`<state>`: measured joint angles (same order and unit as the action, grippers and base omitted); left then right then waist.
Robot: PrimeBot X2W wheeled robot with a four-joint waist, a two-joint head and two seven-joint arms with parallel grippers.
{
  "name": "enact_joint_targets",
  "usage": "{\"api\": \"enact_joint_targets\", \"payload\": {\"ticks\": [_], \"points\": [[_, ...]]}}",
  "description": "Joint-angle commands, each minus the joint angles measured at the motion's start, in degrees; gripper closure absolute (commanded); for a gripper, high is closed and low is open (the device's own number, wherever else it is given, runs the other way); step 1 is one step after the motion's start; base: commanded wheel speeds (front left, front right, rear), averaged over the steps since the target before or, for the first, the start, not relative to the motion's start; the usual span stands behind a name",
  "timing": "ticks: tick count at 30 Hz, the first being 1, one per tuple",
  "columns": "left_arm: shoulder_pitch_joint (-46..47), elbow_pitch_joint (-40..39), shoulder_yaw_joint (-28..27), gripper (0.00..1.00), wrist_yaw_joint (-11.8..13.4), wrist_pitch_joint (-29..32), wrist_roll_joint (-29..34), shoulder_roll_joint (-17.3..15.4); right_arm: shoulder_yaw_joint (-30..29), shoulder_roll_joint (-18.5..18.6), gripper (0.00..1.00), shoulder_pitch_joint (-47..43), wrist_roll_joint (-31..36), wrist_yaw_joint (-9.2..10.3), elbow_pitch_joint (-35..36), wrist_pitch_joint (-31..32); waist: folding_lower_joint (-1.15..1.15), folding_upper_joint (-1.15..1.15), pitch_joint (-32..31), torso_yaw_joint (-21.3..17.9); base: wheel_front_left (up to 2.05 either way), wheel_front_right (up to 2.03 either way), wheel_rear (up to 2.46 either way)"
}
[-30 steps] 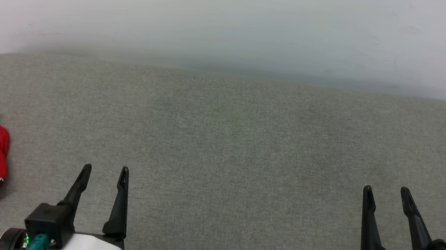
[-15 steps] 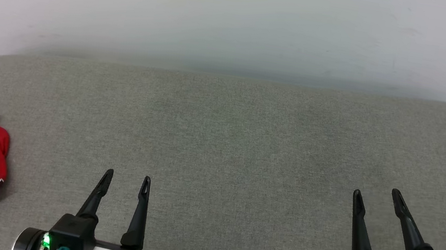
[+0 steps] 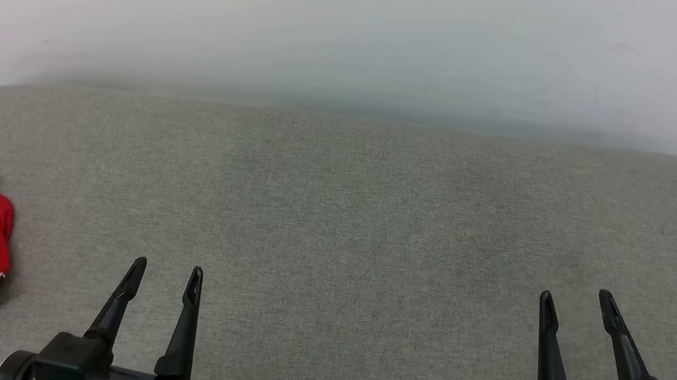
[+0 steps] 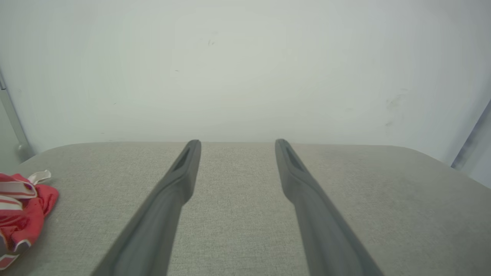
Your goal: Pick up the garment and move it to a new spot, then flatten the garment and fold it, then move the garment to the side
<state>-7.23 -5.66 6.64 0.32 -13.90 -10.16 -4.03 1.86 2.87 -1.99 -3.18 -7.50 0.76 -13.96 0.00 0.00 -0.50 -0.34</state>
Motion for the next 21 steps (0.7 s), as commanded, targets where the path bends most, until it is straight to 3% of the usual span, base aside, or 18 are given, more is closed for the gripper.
{"api": "enact_joint_targets", "payload": {"ticks": [1,7,21], "points": [[-0.82,0.03,-0.79,0.00,-1.15,-0.56,1.63,0.43,0.08,0.01,0.00,-0.57,1.68,0.02,0.20,-0.53,0.00,0.00,-0.01,-0.03,0.00,0.00,0.00],[-1.63,0.45,-1.57,0.00,-3.37,-1.28,5.36,1.06,0.25,0.01,0.00,-0.87,4.37,0.02,-0.04,-1.22,0.00,0.00,-0.05,-0.11,0.00,0.00,0.00],[-0.98,1.10,-2.49,0.00,-3.37,-1.32,4.19,1.16,1.76,0.00,0.00,-1.28,3.50,0.02,0.13,-1.28,0.00,0.00,0.47,1.94,0.00,0.00,0.00]]}}
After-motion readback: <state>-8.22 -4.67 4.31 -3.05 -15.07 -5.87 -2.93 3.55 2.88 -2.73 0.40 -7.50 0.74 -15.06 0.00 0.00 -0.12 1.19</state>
